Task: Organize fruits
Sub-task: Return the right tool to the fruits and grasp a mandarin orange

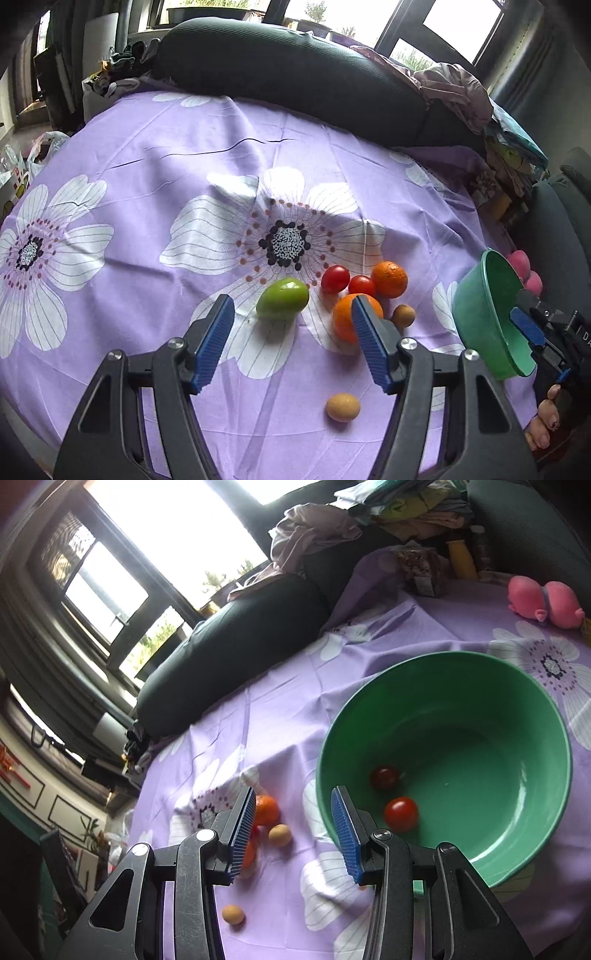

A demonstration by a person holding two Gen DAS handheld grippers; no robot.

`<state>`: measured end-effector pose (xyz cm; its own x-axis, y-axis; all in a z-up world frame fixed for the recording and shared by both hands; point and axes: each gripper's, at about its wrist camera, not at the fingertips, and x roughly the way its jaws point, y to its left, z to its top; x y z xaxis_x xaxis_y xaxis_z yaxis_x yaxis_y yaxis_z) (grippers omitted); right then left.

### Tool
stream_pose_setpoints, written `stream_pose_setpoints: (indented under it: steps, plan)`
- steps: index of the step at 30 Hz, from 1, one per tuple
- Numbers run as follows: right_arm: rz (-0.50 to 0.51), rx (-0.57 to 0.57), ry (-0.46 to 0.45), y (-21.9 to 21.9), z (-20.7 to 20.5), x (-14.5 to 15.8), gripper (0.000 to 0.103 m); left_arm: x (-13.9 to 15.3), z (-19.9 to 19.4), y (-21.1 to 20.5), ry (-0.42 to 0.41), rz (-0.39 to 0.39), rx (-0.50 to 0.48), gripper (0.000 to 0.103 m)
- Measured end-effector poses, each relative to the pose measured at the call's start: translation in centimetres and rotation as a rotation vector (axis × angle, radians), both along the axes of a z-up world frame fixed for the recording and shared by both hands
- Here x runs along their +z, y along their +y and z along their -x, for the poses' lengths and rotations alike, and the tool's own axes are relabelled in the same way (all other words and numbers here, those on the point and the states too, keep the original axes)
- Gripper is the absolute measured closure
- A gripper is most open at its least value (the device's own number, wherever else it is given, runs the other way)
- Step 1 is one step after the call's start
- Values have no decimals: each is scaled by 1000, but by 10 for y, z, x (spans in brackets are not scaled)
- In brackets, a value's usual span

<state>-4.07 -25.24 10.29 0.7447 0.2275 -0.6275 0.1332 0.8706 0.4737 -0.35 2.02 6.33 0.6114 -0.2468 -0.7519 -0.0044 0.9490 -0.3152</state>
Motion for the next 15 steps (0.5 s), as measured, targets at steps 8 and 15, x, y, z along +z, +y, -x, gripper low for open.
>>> stream_pose_setpoints:
  steps: [8, 15]
  plan:
    - [-26, 176, 151, 56, -40, -29, 59, -19, -11, -37, 32, -7, -123, 39]
    - [-14, 284, 261, 85, -77, -32, 59, -27, -17, -54, 41, -56, -135, 39]
